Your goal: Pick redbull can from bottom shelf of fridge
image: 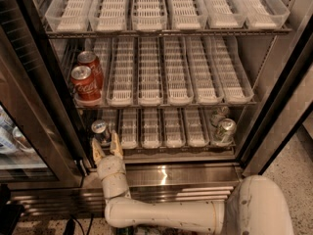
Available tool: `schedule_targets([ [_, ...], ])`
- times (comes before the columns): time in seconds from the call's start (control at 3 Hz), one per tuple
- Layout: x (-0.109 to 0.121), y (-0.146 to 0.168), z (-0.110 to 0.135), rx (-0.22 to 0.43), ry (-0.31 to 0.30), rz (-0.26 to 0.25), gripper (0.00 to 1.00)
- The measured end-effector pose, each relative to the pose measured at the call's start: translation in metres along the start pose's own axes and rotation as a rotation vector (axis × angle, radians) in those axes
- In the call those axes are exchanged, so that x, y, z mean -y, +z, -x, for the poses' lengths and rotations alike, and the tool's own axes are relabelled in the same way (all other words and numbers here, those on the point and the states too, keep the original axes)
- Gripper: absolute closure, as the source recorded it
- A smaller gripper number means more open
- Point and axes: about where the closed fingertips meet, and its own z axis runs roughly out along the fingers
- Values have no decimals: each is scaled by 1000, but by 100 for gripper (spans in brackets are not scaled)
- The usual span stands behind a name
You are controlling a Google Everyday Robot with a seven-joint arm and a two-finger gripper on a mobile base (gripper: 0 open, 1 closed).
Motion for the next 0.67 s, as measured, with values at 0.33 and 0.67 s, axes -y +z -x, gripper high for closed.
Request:
schedule_targets([
  [0.33, 1, 4, -3, 5, 8, -20, 39],
  [0.67, 1, 8, -4, 10, 16, -32, 40],
])
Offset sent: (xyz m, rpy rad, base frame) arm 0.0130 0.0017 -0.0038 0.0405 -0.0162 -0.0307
